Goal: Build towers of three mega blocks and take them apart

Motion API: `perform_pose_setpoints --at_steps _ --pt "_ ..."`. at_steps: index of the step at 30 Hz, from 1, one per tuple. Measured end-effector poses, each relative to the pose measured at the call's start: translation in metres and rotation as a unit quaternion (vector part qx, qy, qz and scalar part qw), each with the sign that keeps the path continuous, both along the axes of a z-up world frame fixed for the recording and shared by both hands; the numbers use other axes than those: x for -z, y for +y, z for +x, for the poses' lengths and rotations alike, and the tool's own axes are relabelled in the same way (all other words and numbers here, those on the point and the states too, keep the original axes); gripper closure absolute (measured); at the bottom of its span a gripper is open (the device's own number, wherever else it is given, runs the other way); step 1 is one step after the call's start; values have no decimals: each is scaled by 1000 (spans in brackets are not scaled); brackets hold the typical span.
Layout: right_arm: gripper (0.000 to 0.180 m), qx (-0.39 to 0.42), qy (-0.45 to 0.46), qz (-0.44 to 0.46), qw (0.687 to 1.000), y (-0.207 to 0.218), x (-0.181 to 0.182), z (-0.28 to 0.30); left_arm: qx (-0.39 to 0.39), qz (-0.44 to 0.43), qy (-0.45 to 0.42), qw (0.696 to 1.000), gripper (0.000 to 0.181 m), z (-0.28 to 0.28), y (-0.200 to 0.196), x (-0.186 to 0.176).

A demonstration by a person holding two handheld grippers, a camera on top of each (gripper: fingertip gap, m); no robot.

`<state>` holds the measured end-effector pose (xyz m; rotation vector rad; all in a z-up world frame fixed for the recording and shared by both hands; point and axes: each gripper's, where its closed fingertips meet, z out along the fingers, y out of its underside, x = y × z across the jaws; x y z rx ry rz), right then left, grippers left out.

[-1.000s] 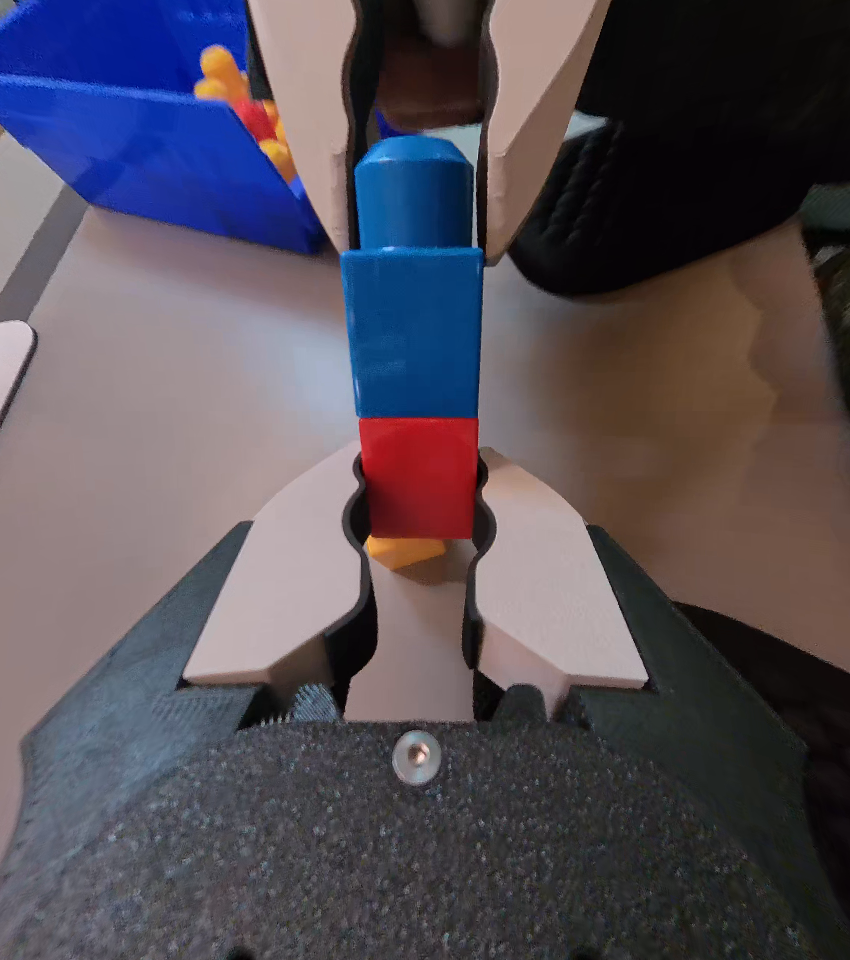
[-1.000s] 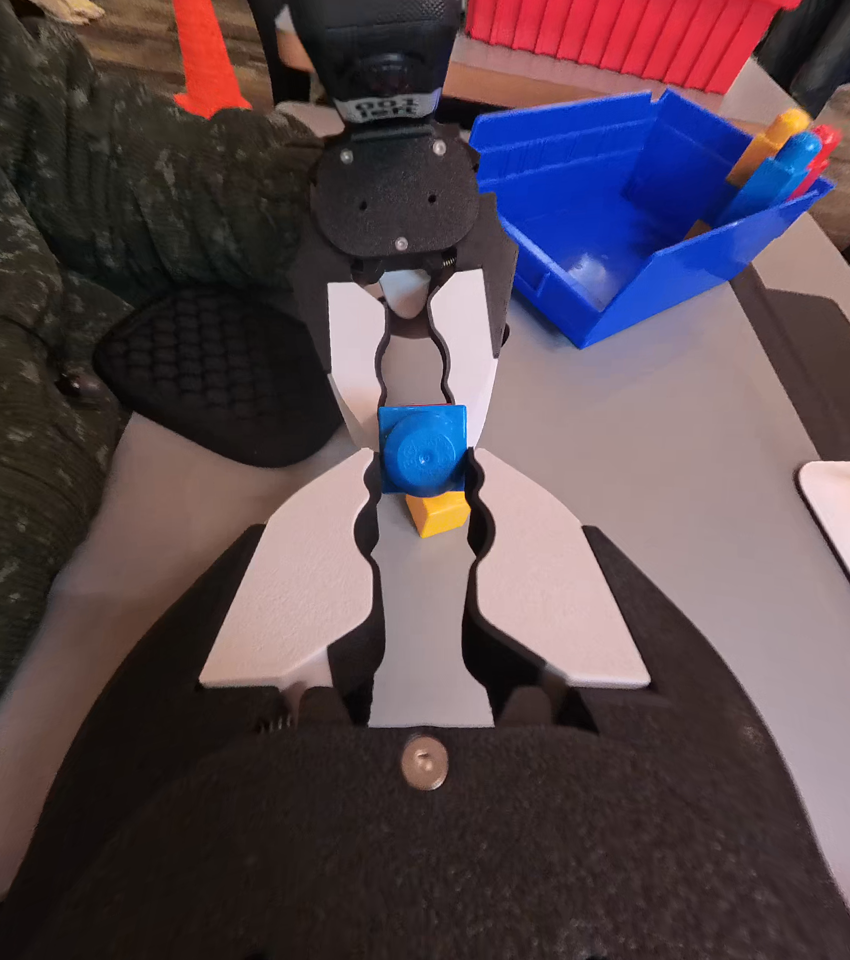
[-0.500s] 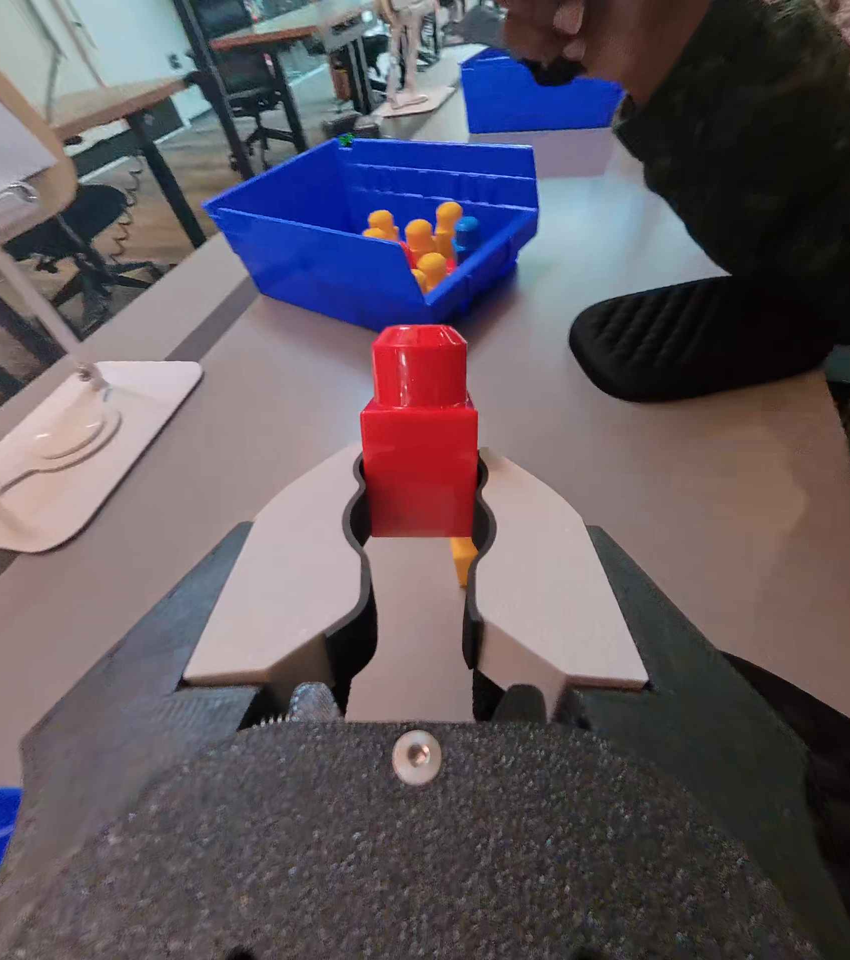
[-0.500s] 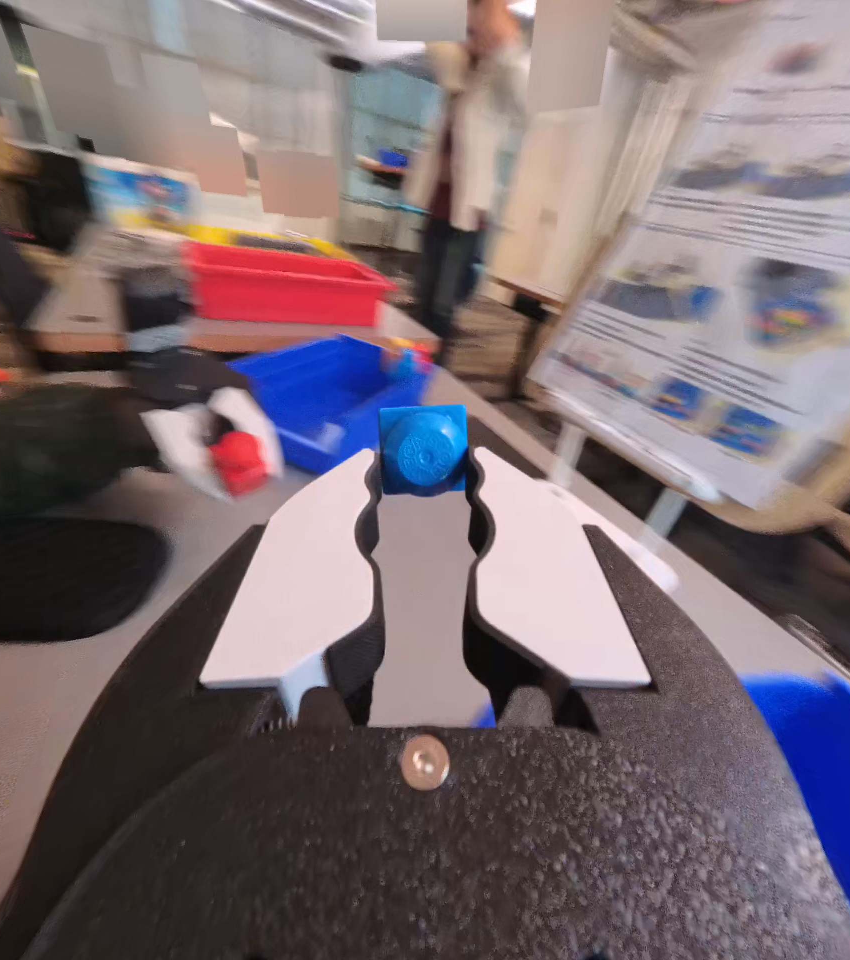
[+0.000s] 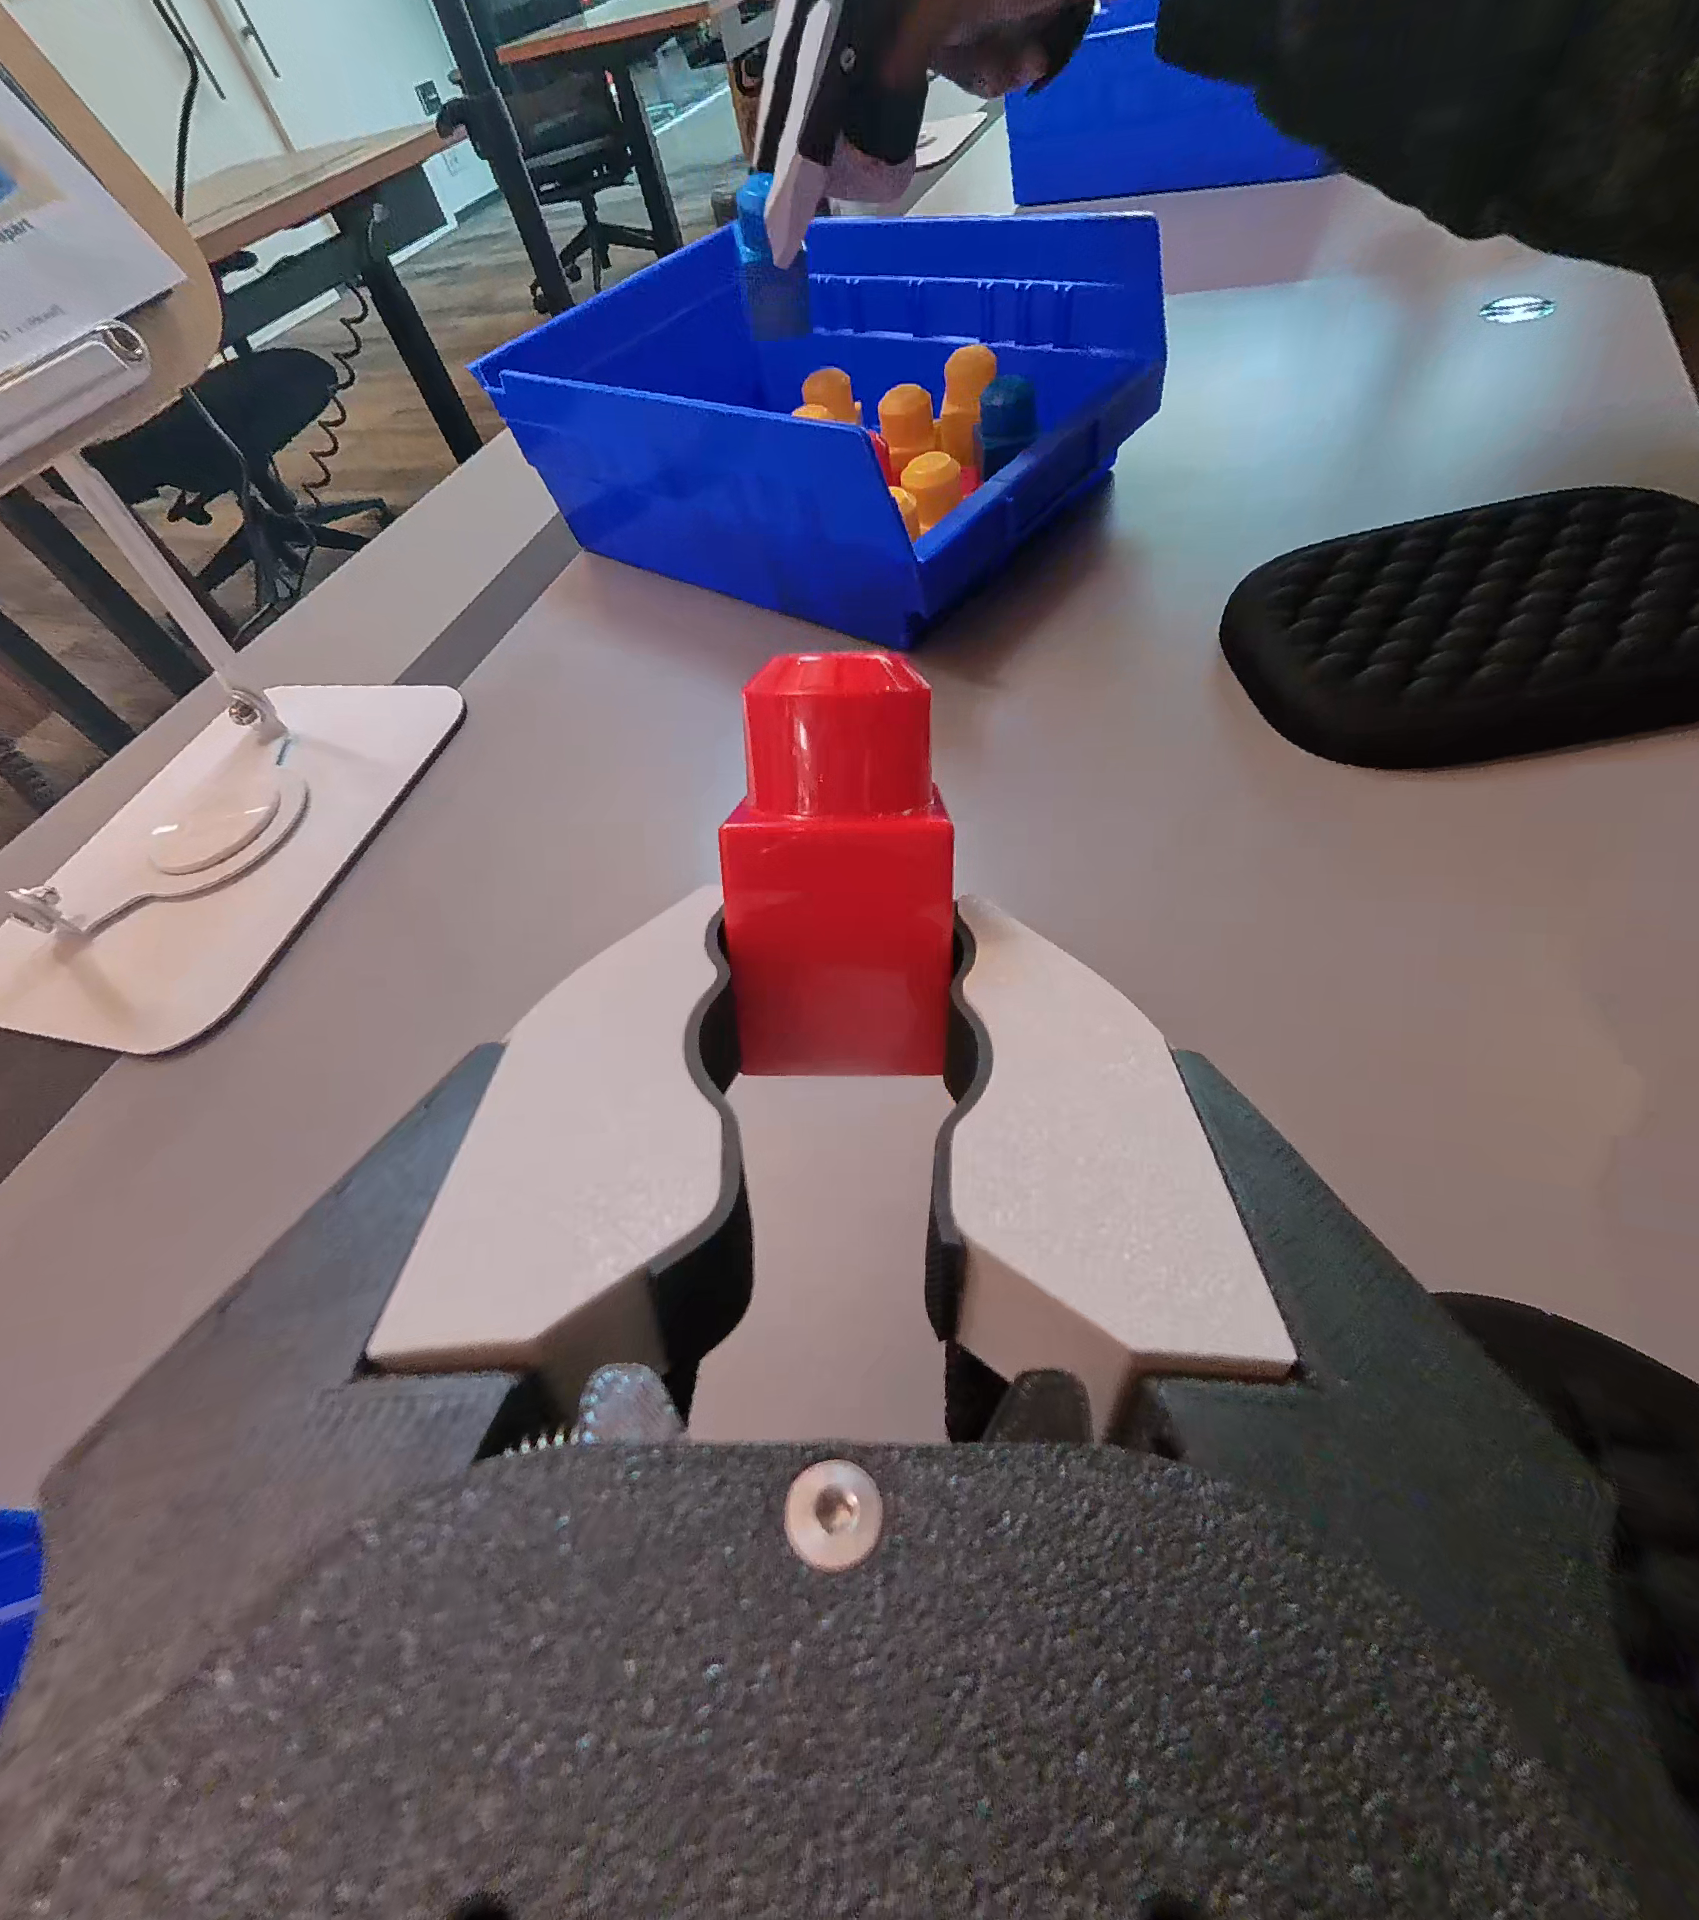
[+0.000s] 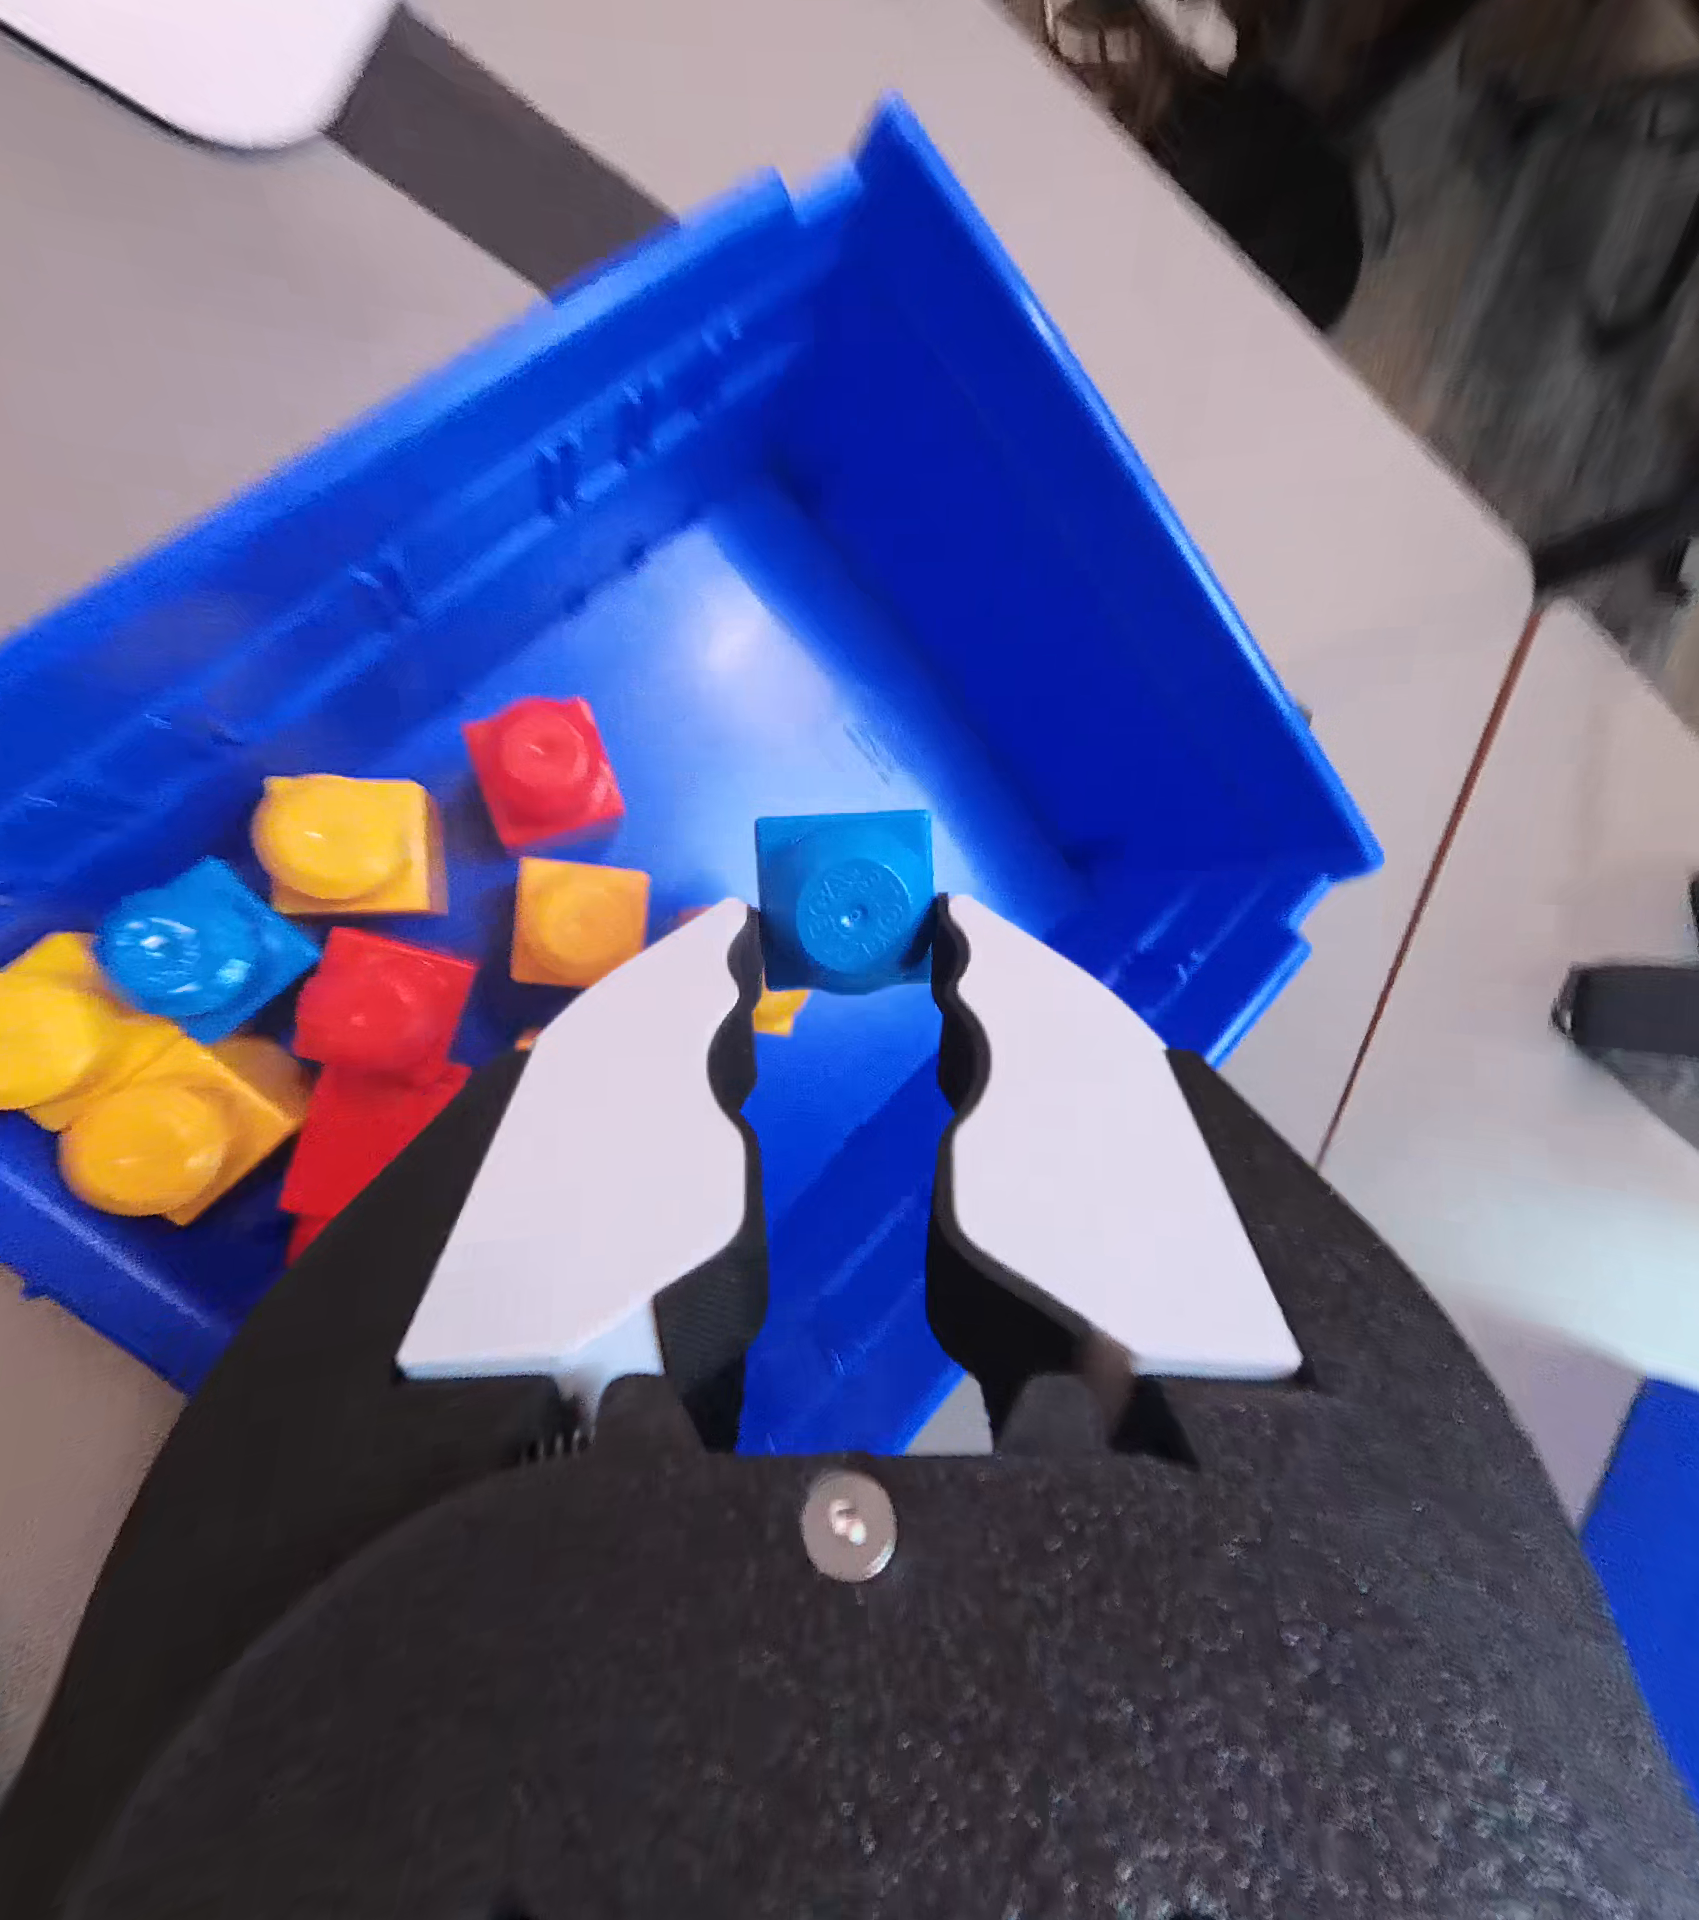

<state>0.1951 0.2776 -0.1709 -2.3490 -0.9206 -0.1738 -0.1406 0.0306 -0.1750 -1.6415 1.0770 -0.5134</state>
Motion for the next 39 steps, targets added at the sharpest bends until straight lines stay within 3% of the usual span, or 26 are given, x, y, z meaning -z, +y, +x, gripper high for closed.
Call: perform_pose_setpoints --at_steps 5,8,17,27,33,39 --pt "148 66 -50 -95 992 -12 27 34 1 3 11 1000 145 0 1 3" --pt "148 61 -53 -132 988 -23 40 37 2 2 18 1000 145 1 0 6" --pt "148 71 -70 -148 984 -34 40 44 5 10 24 1000 145 3 -1 6" --pt "148 55 -44 -215 974 -49 79 25 10 4 37 999 145 5 -2 13" --pt "148 61 -30 -220 973 -51 79 26 12 2 42 999 145 6 -2 16" --pt "137 30 -16 -144 989 -49 47 17 15 0 43 999 145 7 -2 17"
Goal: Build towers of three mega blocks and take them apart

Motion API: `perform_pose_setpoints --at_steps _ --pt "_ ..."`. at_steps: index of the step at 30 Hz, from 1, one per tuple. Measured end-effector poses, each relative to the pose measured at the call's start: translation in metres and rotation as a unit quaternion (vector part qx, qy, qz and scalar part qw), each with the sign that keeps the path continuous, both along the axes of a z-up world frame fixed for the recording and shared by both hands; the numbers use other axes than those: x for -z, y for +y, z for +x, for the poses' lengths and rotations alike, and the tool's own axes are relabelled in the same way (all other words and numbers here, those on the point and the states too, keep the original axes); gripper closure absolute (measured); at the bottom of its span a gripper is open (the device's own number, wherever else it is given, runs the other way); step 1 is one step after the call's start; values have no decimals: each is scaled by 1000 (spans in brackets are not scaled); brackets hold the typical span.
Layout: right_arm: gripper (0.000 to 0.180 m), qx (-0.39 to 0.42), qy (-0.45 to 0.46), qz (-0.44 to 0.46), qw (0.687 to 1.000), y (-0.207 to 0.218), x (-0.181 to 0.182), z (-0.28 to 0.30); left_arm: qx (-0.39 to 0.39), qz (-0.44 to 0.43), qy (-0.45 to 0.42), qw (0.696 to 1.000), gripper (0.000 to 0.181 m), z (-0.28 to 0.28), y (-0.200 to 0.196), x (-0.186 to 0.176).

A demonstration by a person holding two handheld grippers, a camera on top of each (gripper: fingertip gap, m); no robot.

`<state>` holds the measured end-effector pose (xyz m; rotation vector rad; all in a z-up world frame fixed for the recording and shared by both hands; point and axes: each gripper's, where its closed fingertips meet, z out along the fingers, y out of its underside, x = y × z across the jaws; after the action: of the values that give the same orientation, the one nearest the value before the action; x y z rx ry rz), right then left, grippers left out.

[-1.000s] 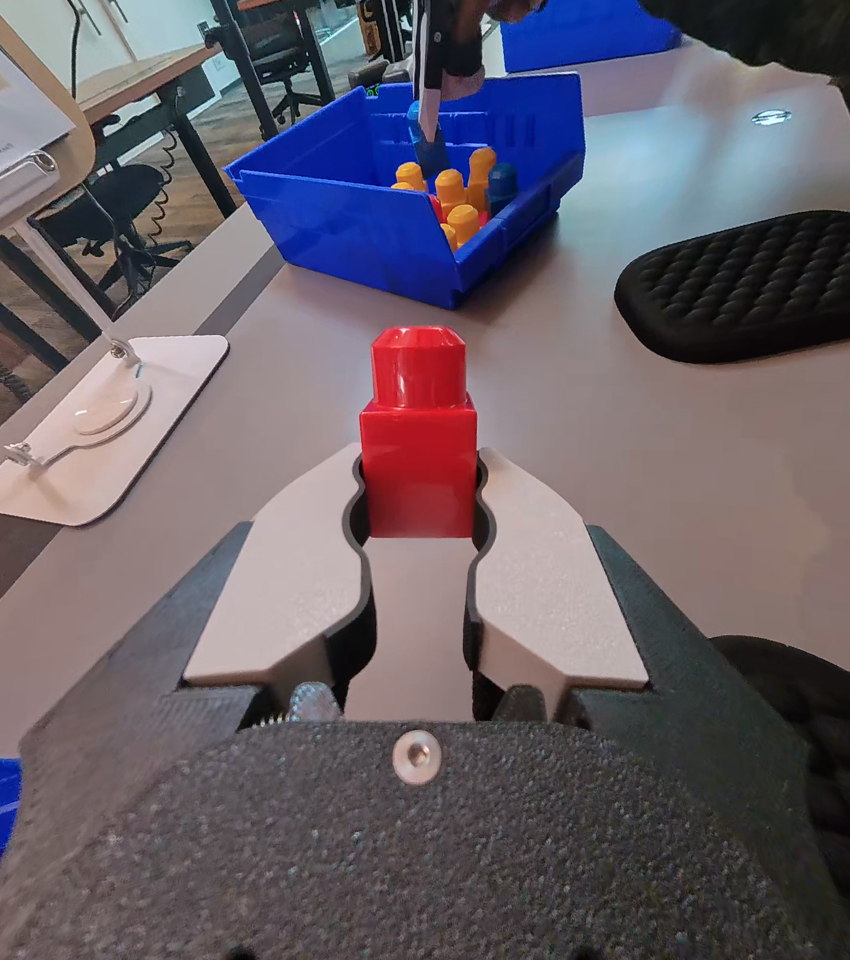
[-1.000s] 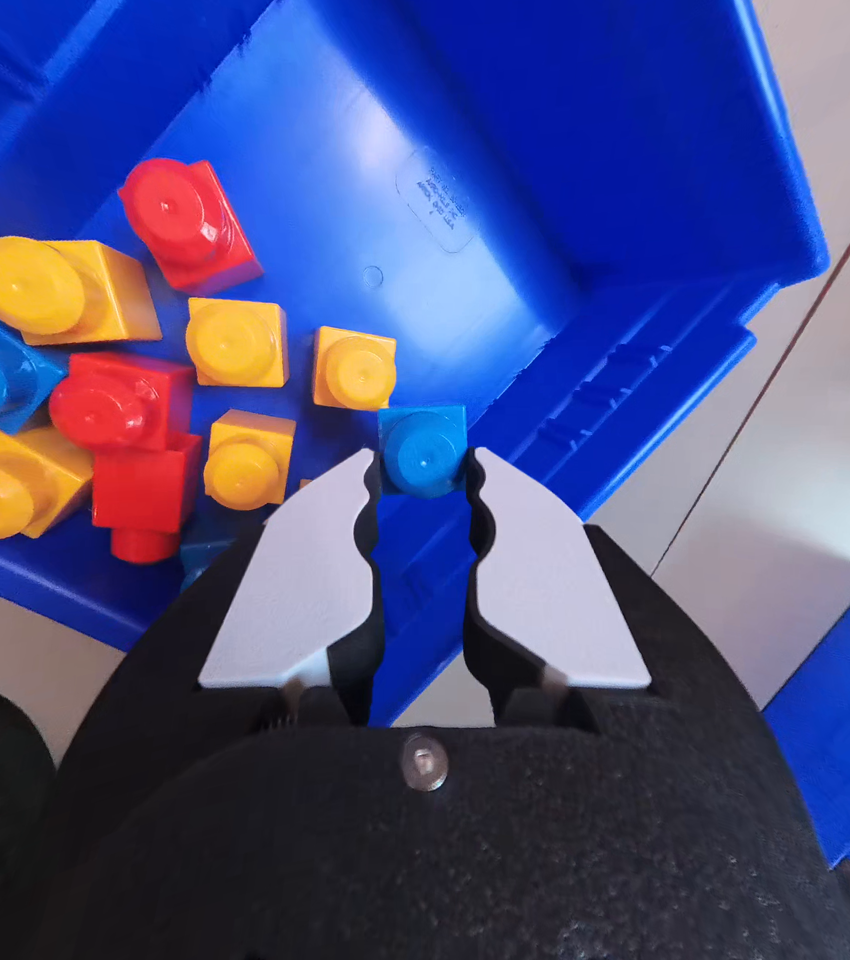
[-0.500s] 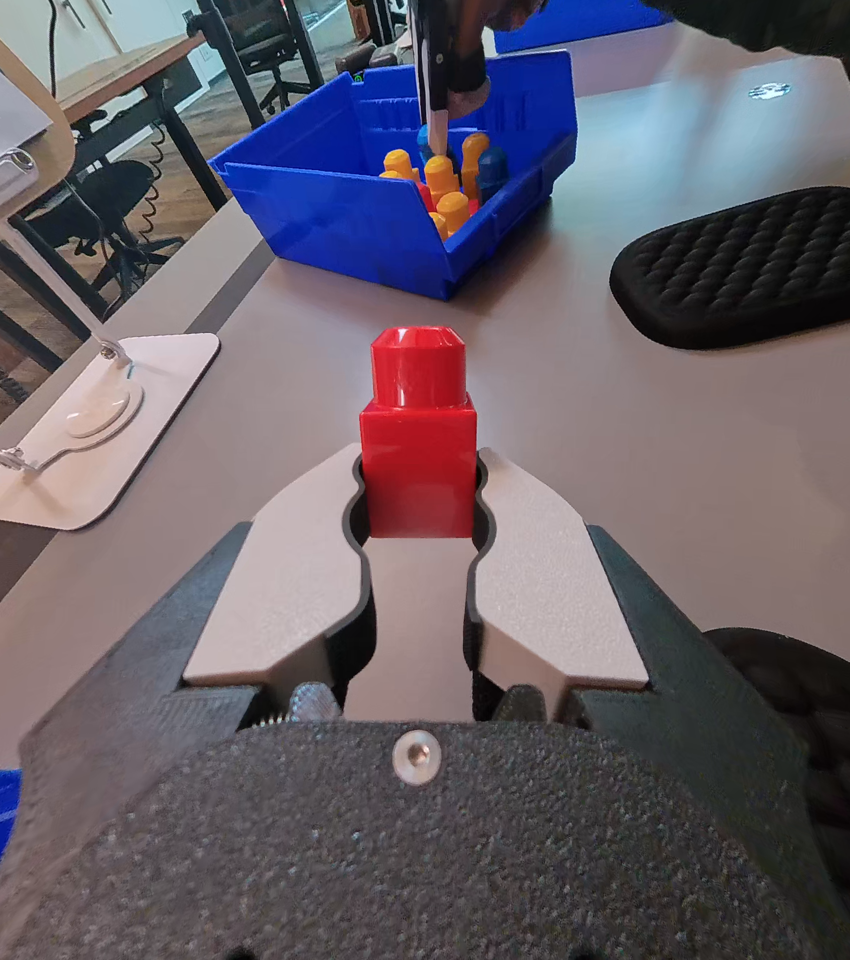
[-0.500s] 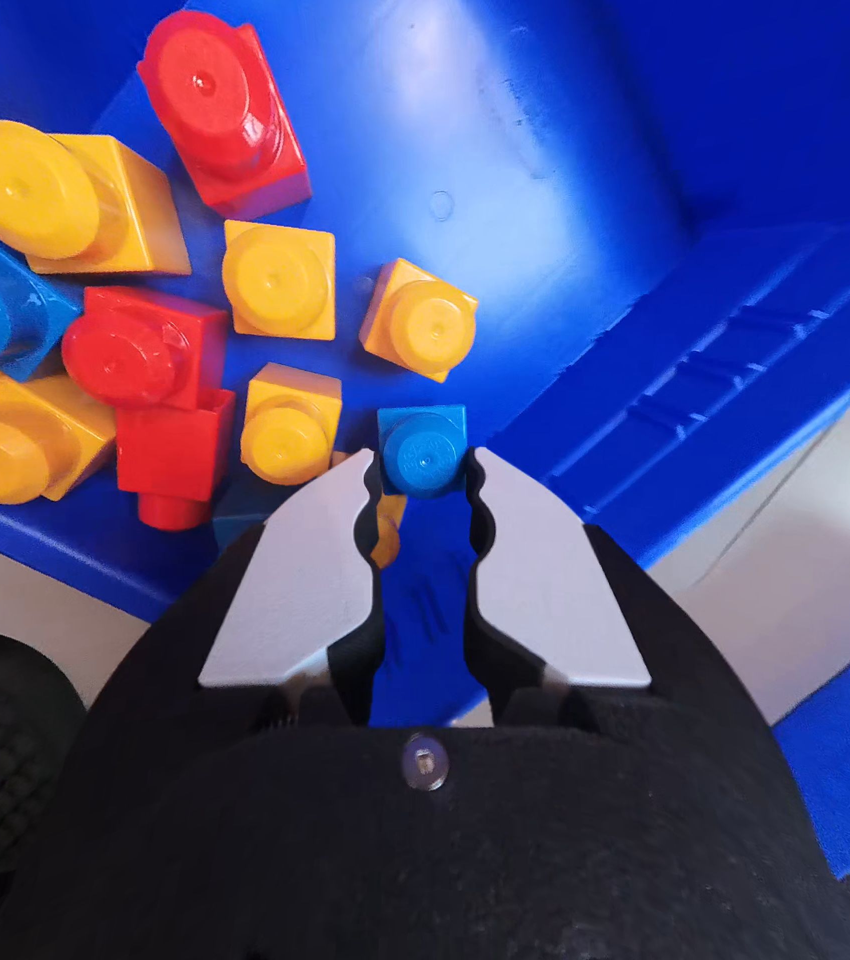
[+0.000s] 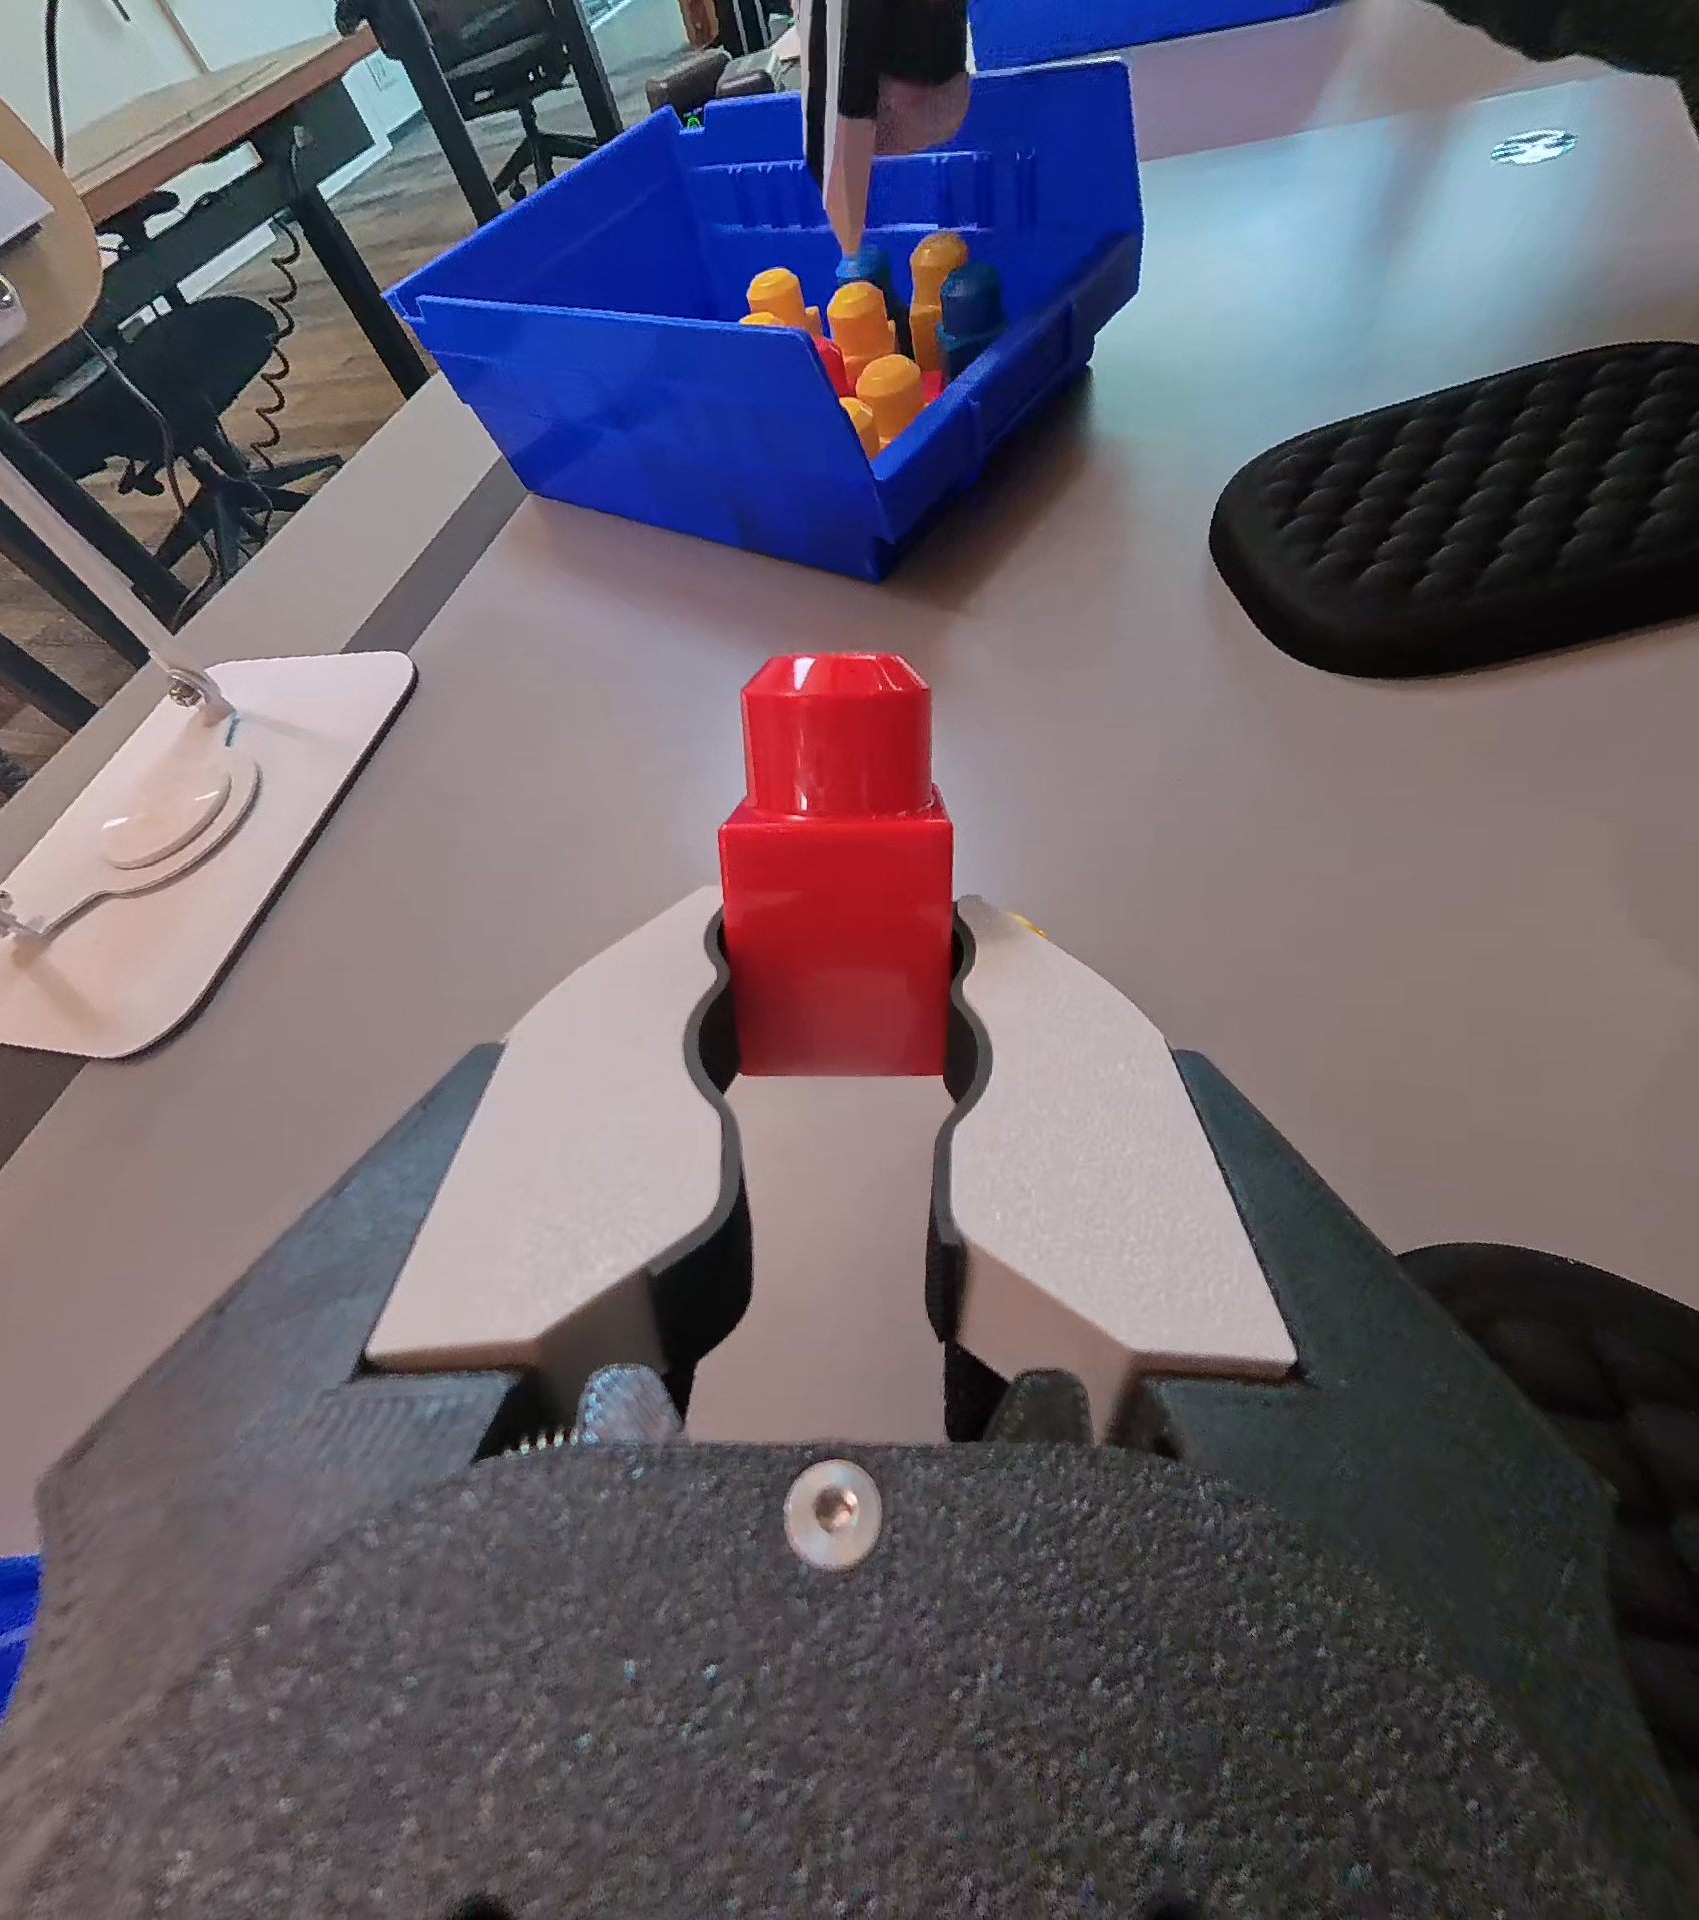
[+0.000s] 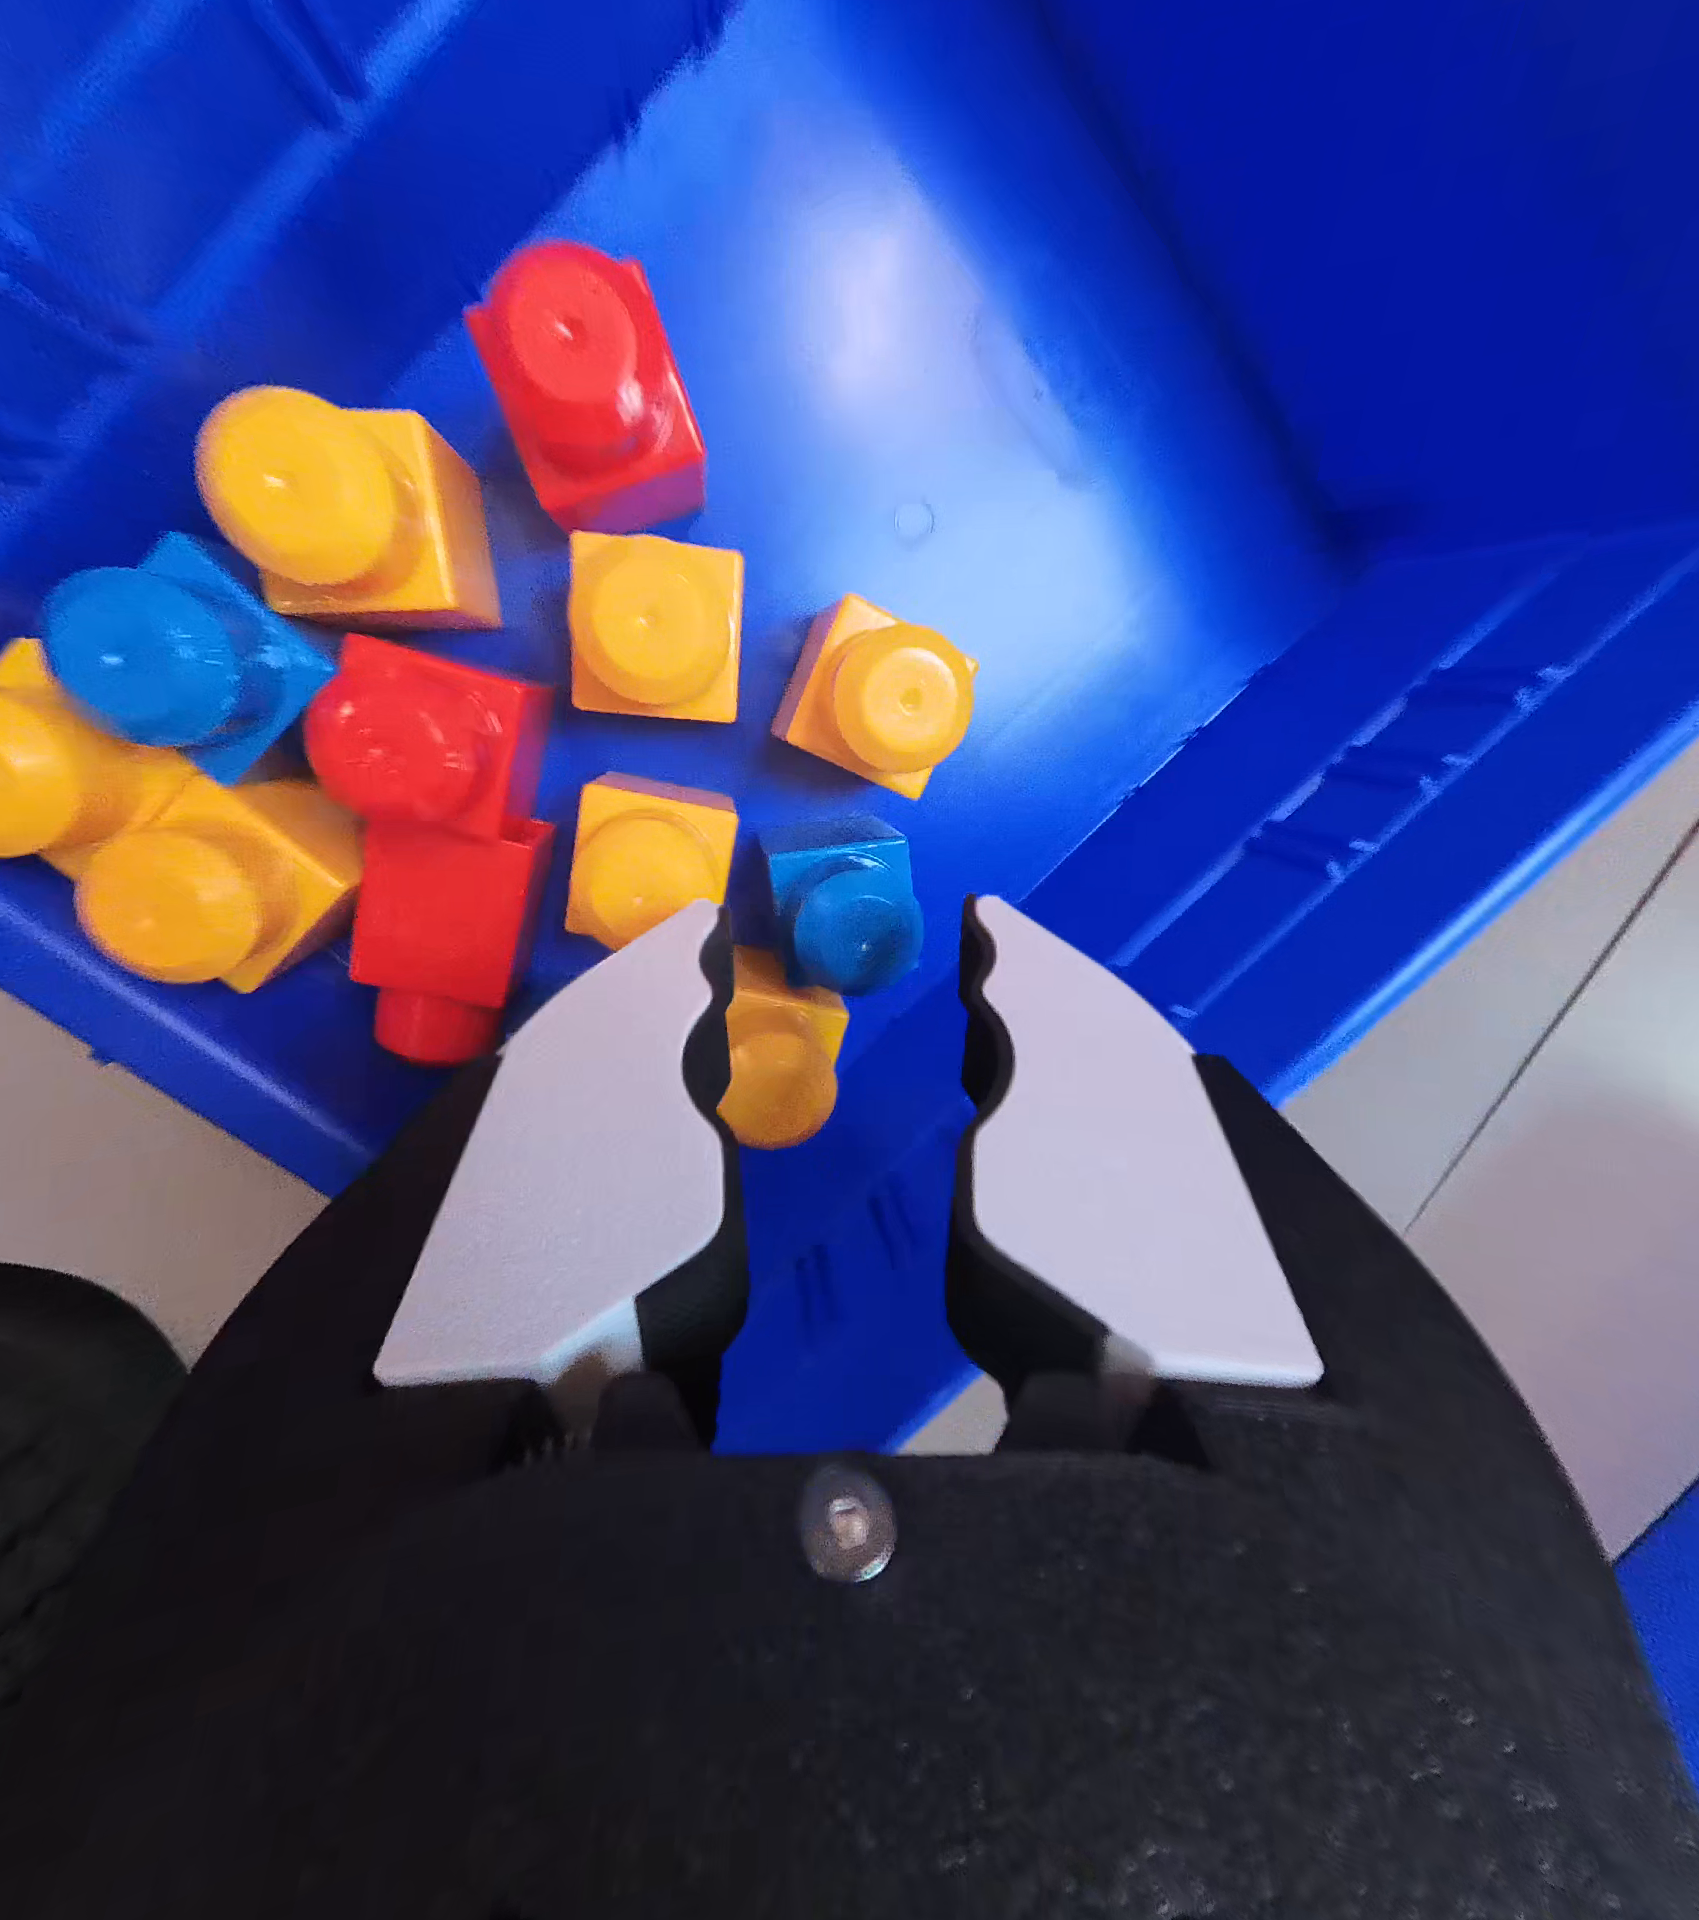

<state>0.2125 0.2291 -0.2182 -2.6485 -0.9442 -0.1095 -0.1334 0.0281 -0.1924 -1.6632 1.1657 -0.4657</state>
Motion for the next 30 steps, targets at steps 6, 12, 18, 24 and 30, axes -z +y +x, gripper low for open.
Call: perform_pose_setpoints --at_steps 6,12,18,24,30 --pt "135 -57 53 56 995 -27 -29 -35 1 2 -3 1000 145 2 -1 -1" --pt "136 -203 255 123 937 -91 -61 -136 20 3 -38 999 145 13 -8 -10" --pt "135 -402 383 140 819 -207 -83 -258 54 3 -46 997 145 32 -22 -9" --pt "144 -479 354 127 793 -244 -62 -309 90 -5 -37 995 145 49 -37 -1" --pt "151 -454 362 153 800 -222 -98 -288 53 -10 -48 997 138 40 -26 -6"
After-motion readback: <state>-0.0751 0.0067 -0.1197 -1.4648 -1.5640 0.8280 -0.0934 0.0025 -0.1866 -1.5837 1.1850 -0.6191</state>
